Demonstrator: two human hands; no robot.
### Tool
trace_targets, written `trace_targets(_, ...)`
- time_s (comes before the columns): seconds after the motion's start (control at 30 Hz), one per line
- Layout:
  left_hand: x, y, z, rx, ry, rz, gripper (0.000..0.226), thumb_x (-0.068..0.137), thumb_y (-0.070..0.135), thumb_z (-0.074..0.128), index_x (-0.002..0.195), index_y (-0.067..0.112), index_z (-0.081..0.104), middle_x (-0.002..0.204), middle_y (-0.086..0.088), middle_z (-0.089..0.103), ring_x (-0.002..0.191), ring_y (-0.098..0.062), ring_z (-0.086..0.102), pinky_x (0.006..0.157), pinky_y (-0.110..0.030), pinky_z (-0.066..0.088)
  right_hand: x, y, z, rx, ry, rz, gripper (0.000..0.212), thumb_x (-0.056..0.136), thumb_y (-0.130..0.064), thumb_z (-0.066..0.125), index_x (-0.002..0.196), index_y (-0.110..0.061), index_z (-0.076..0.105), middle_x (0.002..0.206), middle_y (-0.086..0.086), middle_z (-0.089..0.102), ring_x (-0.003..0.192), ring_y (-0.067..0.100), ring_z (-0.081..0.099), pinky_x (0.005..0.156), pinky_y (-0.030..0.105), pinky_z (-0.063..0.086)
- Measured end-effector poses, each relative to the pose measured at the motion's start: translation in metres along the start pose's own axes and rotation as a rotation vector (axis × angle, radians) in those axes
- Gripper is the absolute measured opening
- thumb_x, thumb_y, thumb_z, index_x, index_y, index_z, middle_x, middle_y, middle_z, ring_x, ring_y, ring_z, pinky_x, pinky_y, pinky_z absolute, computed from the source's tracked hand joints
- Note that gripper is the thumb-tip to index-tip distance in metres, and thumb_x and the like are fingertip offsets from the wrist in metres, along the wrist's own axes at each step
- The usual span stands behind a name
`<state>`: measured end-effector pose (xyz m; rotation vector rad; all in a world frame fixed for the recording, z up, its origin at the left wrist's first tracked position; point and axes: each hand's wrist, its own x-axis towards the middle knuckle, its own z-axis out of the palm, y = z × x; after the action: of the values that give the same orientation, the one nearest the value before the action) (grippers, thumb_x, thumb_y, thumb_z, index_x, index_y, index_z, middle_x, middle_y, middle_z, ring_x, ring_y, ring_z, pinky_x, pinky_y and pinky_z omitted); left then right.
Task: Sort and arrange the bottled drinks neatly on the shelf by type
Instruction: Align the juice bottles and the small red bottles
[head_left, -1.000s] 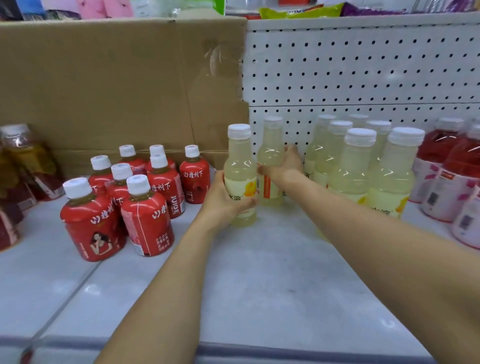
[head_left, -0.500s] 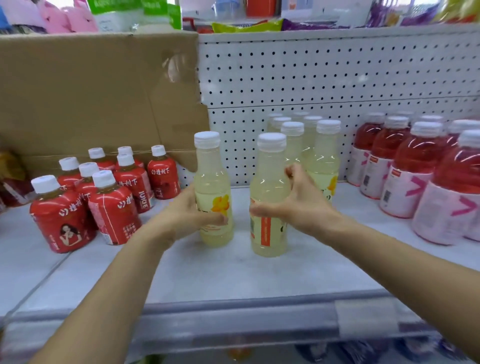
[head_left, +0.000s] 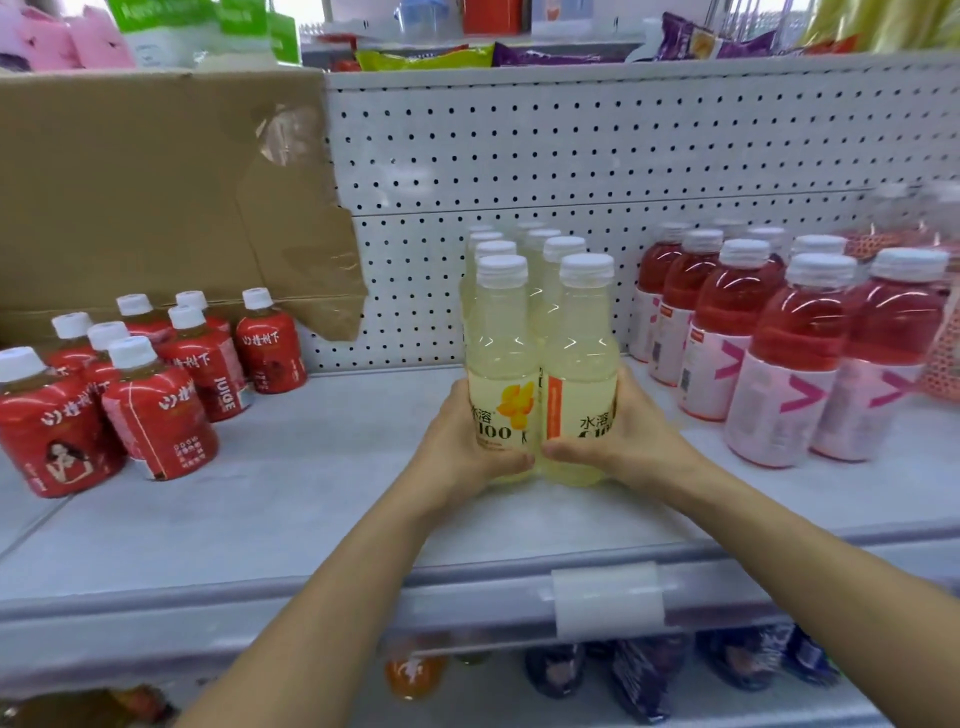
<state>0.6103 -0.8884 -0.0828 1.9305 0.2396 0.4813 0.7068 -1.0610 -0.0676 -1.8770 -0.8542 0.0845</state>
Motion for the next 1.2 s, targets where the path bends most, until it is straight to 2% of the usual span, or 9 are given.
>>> trace_targets(0.03, -0.001, -0.002, 0.001, 0.017, 0.015, 0.002, 0.073, 0.059, 0.017, 0.089, 0.118, 0.032, 0.048, 0.112, 0.003, 0.069, 0.100, -0.012, 0.070, 0.088, -0.042, 0.059, 0.002, 0.005, 0.000, 0.019, -0.018, 0.007, 0.100, 0.050, -0.038, 0.093, 0.133, -0.021, 0.039, 0.119, -0.008, 0.064, 0.108, 0.001, 0.063, 0.095, 0.038, 0.054)
trace_targets(0.1, -0.002, -0.003, 0.002, 0.066, 0.047, 0.004, 0.074, 0.058, 0.022, 0.091, 0.118, 0.032, 0.048, 0.113, 0.005, 0.068, 0.102, -0.010, 0.068, 0.089, -0.040, 0.058, 0.007, 0.012, -0.001, 0.047, -0.042, -0.003, 0.103, 0.048, -0.039, 0.093, 0.134, -0.021, 0.039, 0.122, -0.005, 0.065, 0.112, 0.007, 0.064, 0.095, 0.040, 0.054)
trace_targets(0.23, -0.002, -0.004, 0.002, 0.069, 0.080, -0.001, 0.069, 0.064, 0.016, 0.091, 0.119, 0.026, 0.050, 0.107, 0.008, 0.071, 0.096, -0.006, 0.070, 0.086, -0.036, 0.060, 0.011, 0.017, -0.005, 0.058, -0.088, -0.009, 0.094, 0.056, -0.022, 0.092, 0.135, -0.020, 0.041, 0.121, -0.004, 0.066, 0.109, 0.008, 0.065, 0.091, 0.036, 0.056)
trace_targets(0.47, -0.003, -0.002, 0.006, 0.073, 0.109, -0.002, 0.063, 0.068, 0.009, 0.088, 0.119, 0.021, 0.052, 0.105, 0.005, 0.072, 0.093, -0.008, 0.071, 0.076, -0.027, 0.060, 0.022, 0.027, -0.003, 0.050, -0.001, 0.009, 0.085, 0.058, -0.030, 0.093, 0.125, -0.021, 0.042, 0.113, -0.007, 0.065, 0.104, 0.007, 0.065, 0.090, 0.037, 0.056)
trace_targets(0.6, -0.002, 0.001, 0.008, 0.102, 0.150, 0.014, 0.062, 0.068, 0.008, 0.087, 0.118, 0.020, 0.053, 0.104, 0.006, 0.071, 0.090, -0.004, 0.070, 0.073, -0.025, 0.060, 0.019, 0.027, -0.001, 0.015, 0.005, -0.002, 0.079, 0.064, -0.023, 0.092, 0.124, -0.022, 0.040, 0.112, -0.008, 0.064, 0.100, 0.001, 0.062, 0.081, 0.020, 0.052)
trace_targets(0.73, -0.002, 0.001, 0.010, 0.111, 0.159, 0.023, 0.063, 0.069, 0.008, 0.088, 0.120, 0.021, 0.053, 0.106, 0.006, 0.071, 0.092, -0.005, 0.070, 0.074, -0.024, 0.059, 0.018, 0.025, 0.001, -0.003, 0.026, -0.008, 0.077, 0.064, -0.022, 0.092, 0.122, -0.021, 0.040, 0.110, -0.010, 0.062, 0.097, -0.003, 0.060, 0.073, 0.011, 0.048)
trace_targets(0.8, -0.003, 0.001, 0.011, 0.118, 0.166, 0.026, 0.064, 0.068, 0.009, 0.088, 0.120, 0.021, 0.053, 0.107, 0.006, 0.070, 0.092, -0.003, 0.070, 0.075, -0.024, 0.059, 0.017, 0.023, 0.002, -0.023, 0.047, -0.012, 0.078, 0.063, -0.025, 0.093, 0.121, -0.020, 0.040, 0.108, -0.010, 0.062, 0.098, 0.003, 0.062, 0.076, 0.016, 0.050)
trace_targets(0.93, -0.004, 0.004, 0.013, 0.144, 0.180, 0.029, 0.063, 0.068, 0.011, 0.090, 0.117, 0.020, 0.052, 0.106, 0.008, 0.069, 0.088, 0.002, 0.068, 0.072, -0.018, 0.056, 0.015, 0.020, 0.004, -0.078, 0.074, -0.011, 0.081, 0.059, -0.034, 0.094, 0.119, -0.020, 0.040, 0.108, -0.009, 0.061, 0.100, 0.012, 0.062, 0.087, 0.037, 0.055)
trace_targets(1.2, -0.007, 0.008, 0.015, 0.190, 0.180, 0.028, 0.066, 0.067, 0.018, 0.092, 0.118, 0.021, 0.050, 0.109, 0.008, 0.067, 0.095, 0.000, 0.066, 0.076, -0.018, 0.056, 0.010, 0.013, 0.003, -0.109, 0.084, 0.008, 0.084, 0.056, -0.042, 0.094, 0.115, -0.021, 0.038, 0.107, -0.007, 0.060, 0.099, 0.015, 0.062, 0.086, 0.041, 0.054)
